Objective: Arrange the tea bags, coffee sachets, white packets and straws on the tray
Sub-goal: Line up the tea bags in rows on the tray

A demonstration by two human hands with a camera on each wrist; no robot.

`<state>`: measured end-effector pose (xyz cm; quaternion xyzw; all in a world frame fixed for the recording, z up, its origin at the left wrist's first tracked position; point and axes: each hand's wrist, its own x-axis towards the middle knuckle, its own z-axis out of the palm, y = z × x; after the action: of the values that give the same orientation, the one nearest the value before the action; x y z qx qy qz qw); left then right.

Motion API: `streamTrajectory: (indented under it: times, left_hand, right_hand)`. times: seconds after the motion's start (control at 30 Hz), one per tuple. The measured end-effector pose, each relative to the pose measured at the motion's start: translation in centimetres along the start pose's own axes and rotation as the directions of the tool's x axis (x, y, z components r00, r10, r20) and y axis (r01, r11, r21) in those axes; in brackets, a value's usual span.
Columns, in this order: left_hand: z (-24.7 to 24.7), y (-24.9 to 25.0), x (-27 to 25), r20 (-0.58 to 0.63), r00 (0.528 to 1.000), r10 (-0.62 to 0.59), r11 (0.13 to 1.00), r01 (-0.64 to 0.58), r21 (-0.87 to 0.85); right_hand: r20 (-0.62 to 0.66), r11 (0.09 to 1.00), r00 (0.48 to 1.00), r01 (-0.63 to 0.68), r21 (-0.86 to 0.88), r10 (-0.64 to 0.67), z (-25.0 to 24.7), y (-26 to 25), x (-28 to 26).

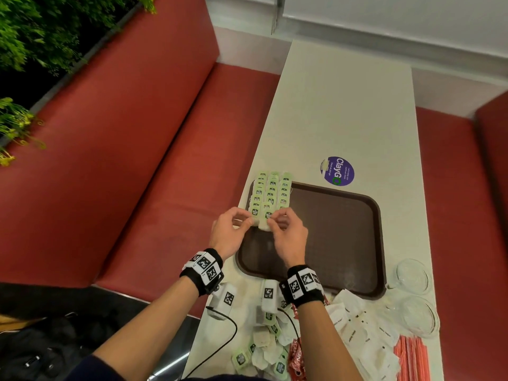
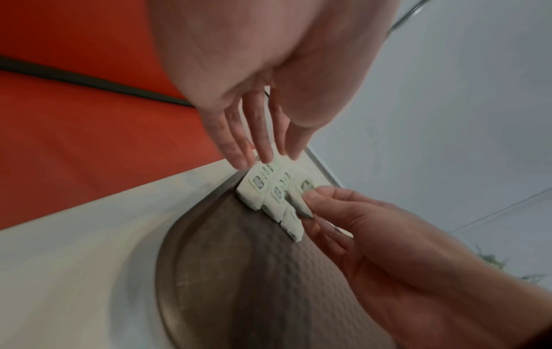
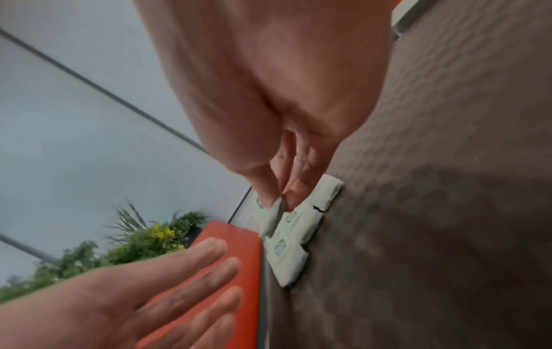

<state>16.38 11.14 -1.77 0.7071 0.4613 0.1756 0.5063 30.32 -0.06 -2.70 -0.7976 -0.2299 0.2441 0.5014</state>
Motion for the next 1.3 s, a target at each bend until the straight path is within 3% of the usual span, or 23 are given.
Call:
streamTrajectory:
  times: [0.07,0.17,0.53,0.63,0.77,0.87,1.0,1.1,1.3]
  left_hand:
    - [-0.1,-0.8,0.2,-0.039,0.999,-0.009,0.996,0.013,0.087]
    - [-0.1,-1.9,0.2,-0.032,0.999,-0.029,0.979,0.034,0.199]
    - [0.3,-3.3,0.0,0.058,0.996,-0.065,0.969,0.049,0.244]
    - [0.3,-3.4,-0.1,0.061,0.996,-0.073,0.969,0.056,0.24]
    - [0.3,-3.4,-0.1,0.064,0.995,-0.078,0.971,0.061,0.23]
    - [0.3,-3.4,-0.1,0.07,0.994,-0.08,0.97,0.062,0.235]
    - [0.2,-3.6,-0.3,0.085,0.993,-0.085,0.969,0.063,0.237]
    - [0.3,-3.5,-0.5,0.088,0.992,-0.085,0.967,0.06,0.247]
    - [-0.5,-2.4,-1.7,0.099,0.995,-0.027,0.967,0.0,0.256]
  right_hand:
    - [-0.057,0.999,0.998,-0.031,-0.044,0.028,0.3,0.7,0.9]
    - [-0.041,0.993,0.999,-0.015,-0.119,0.01,1.2,1.0,1.9]
    - [0.033,0.908,0.995,0.097,-0.407,-0.091,2.4,1.2,2.3]
    - [0.117,0.891,0.988,0.145,-0.431,-0.104,2.6,1.3,2.8]
    - [0.162,0.895,0.985,0.117,-0.431,-0.051,2.9,1.6,3.4]
    - [0.116,0.898,0.99,0.126,-0.421,-0.085,2.7,1.6,3.4]
    - [-0.056,0.902,0.995,0.046,-0.429,-0.078,1.5,2.2,3.6]
    - [-0.032,0.895,0.999,0.002,-0.446,-0.018,1.2,2.7,3.8]
    - [-0.003,0.912,0.998,0.05,-0.408,-0.056,-0.9,1.5,2.8]
